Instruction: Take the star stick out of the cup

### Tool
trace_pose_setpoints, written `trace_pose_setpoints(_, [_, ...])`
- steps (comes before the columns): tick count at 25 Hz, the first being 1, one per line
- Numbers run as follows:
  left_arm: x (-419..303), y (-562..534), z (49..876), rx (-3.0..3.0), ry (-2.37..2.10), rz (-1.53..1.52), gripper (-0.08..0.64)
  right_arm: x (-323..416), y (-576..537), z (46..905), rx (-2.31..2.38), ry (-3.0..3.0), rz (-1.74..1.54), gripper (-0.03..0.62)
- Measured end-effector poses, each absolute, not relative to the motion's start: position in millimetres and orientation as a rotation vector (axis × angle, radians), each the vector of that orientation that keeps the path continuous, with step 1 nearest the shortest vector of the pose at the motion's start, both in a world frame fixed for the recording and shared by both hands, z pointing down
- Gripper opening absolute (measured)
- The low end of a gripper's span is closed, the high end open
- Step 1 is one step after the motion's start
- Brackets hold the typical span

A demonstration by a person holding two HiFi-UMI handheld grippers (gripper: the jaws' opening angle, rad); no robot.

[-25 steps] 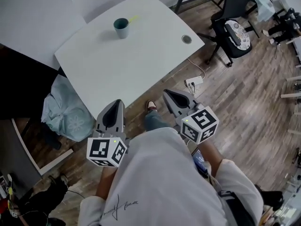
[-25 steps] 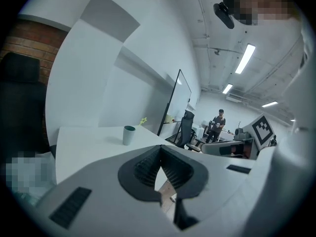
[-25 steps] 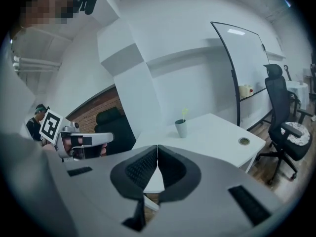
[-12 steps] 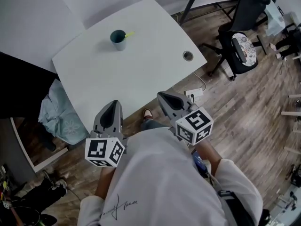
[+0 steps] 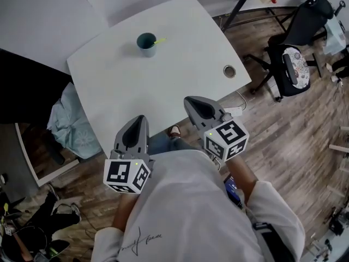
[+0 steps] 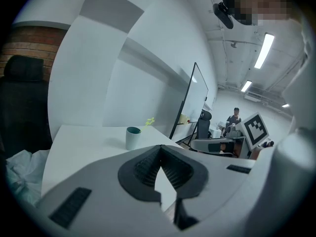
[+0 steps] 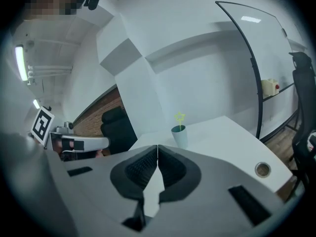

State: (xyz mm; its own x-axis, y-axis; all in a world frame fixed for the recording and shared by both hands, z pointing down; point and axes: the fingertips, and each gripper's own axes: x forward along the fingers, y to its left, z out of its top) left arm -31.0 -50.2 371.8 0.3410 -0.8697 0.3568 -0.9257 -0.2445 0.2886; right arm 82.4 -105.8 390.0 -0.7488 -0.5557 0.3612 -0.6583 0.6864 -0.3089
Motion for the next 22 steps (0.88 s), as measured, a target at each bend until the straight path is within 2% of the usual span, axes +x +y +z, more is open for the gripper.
trace_pose_setpoints(22, [-51, -99, 388, 2.16, -1.484, 0.209, 0.002, 26, -192, 417, 1.012, -2.615, 0.661, 0.012])
